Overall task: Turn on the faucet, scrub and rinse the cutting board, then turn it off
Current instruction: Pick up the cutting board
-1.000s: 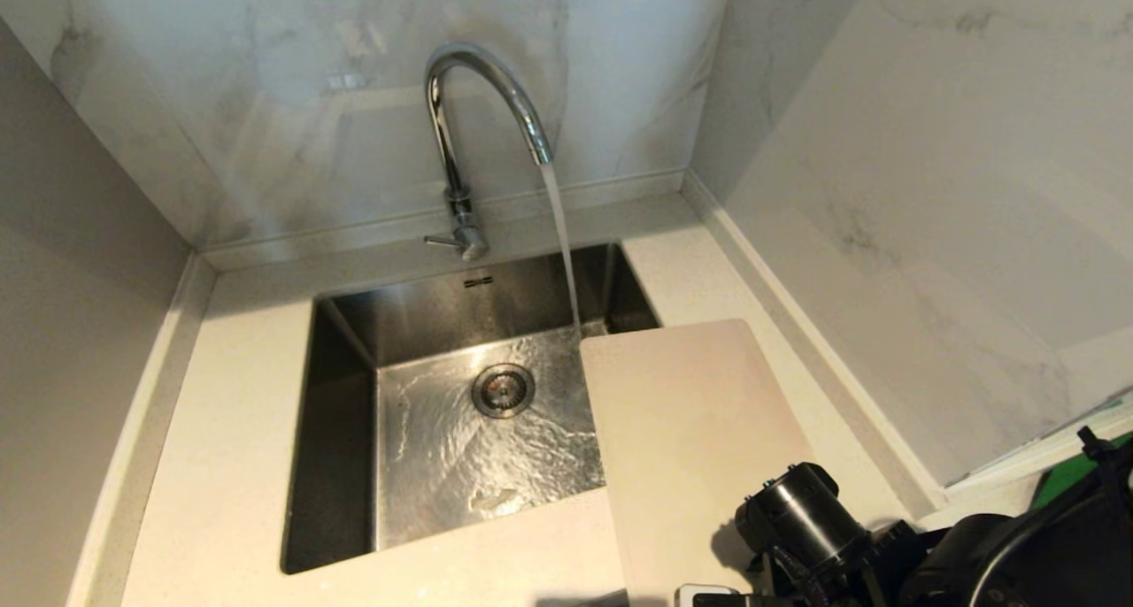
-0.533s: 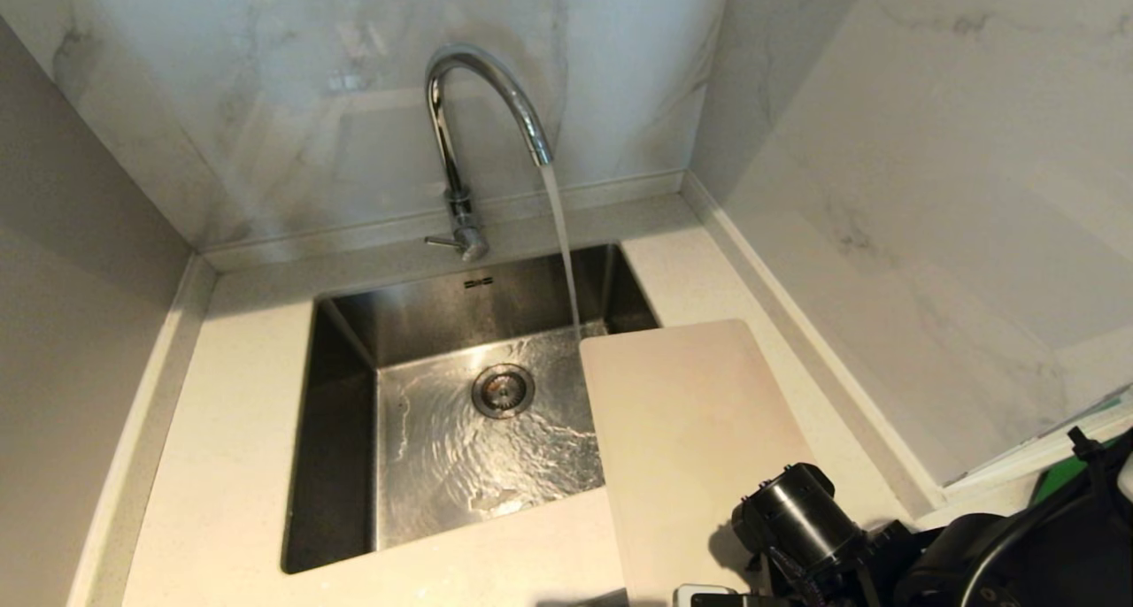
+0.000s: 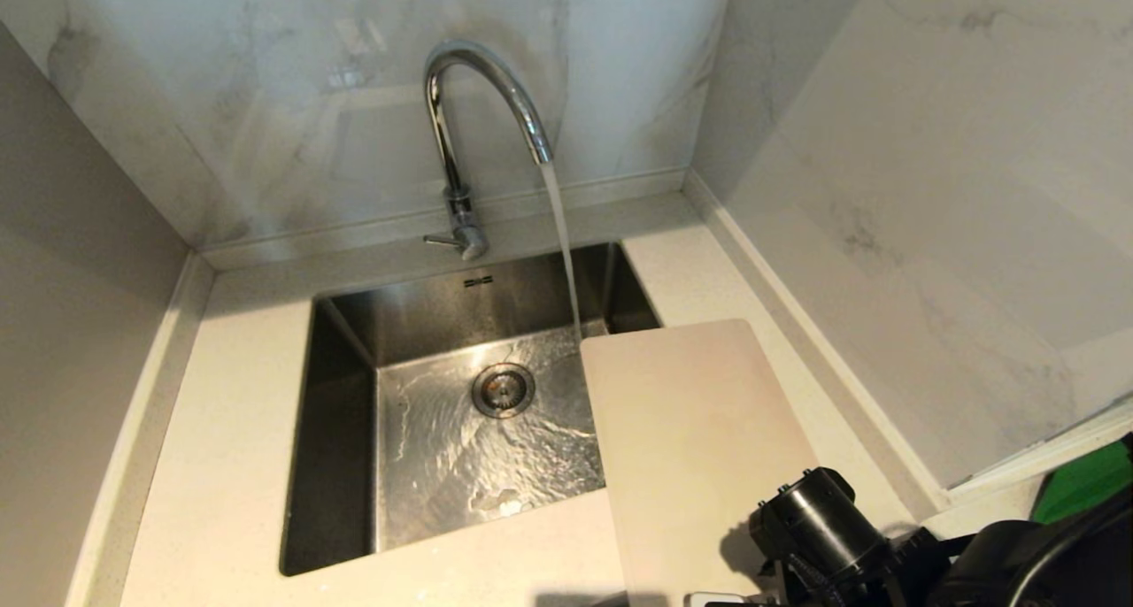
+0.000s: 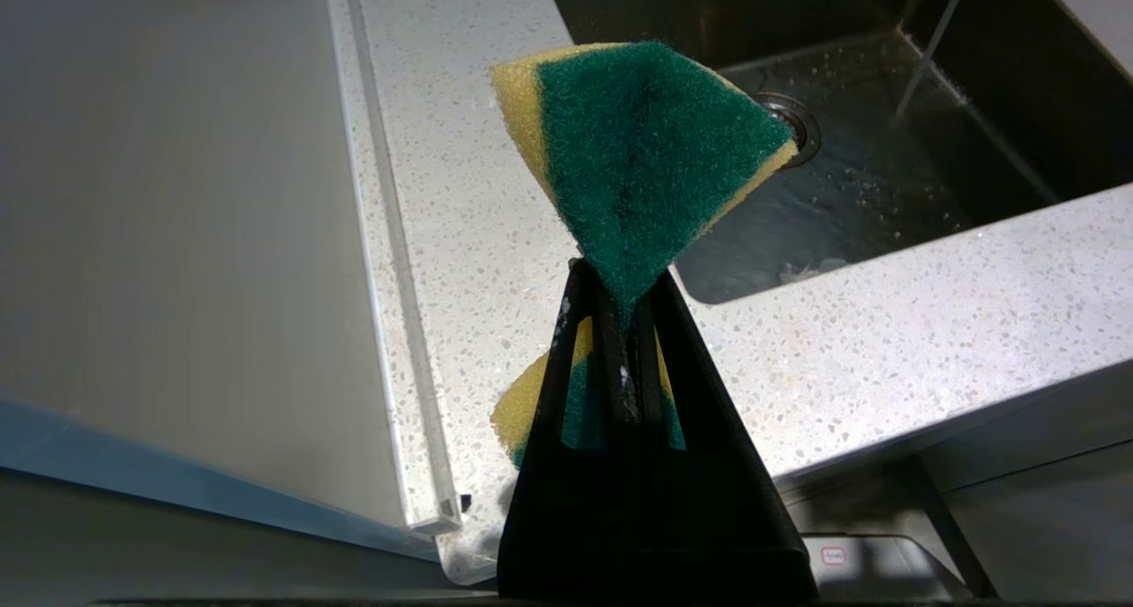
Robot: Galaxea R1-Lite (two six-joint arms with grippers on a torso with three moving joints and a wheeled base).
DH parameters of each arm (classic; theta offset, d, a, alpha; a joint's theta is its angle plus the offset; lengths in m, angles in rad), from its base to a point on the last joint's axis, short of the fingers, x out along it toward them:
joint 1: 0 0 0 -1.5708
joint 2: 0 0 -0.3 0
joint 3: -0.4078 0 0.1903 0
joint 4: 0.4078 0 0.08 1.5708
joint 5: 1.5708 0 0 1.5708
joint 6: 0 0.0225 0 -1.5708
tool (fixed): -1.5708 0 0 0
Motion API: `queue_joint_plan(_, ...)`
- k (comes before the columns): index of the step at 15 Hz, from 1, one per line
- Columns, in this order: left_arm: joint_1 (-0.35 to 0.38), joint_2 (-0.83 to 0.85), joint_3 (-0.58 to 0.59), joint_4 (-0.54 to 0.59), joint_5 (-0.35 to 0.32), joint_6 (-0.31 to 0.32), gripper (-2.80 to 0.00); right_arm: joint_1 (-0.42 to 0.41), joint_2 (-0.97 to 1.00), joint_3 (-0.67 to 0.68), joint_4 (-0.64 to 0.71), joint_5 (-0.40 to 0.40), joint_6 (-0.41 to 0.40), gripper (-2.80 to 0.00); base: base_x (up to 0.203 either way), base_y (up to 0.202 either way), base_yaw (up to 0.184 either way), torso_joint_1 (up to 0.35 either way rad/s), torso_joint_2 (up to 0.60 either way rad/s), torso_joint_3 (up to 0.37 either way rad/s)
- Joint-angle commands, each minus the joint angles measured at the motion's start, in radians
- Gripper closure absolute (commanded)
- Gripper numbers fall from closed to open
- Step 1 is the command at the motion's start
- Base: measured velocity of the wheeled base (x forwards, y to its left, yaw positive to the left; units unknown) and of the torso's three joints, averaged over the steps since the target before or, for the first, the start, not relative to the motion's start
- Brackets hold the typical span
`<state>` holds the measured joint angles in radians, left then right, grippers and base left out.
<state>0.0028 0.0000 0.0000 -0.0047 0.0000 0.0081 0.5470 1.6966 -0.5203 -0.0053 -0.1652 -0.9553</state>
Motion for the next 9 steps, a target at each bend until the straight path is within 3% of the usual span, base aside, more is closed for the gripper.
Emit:
queue_joint_plan(1, 0.000, 0.002, 0.002, -0.001, 0.000, 0.000, 0.00, 0.001, -0.041, 0.005, -0.002, 0.000, -0.005, -2.80, 0.000, 0.000, 0.000, 0.000, 0.00, 0.000)
queue_joint_plan(9, 0.000, 0.002, 0.002, 0.000, 0.000, 0.001, 0.00, 0.033, -0.092, 0.009, 0.034, 0.046, -0.003, -2.80, 0.000, 0.000, 0.000, 0.000, 0.00, 0.000)
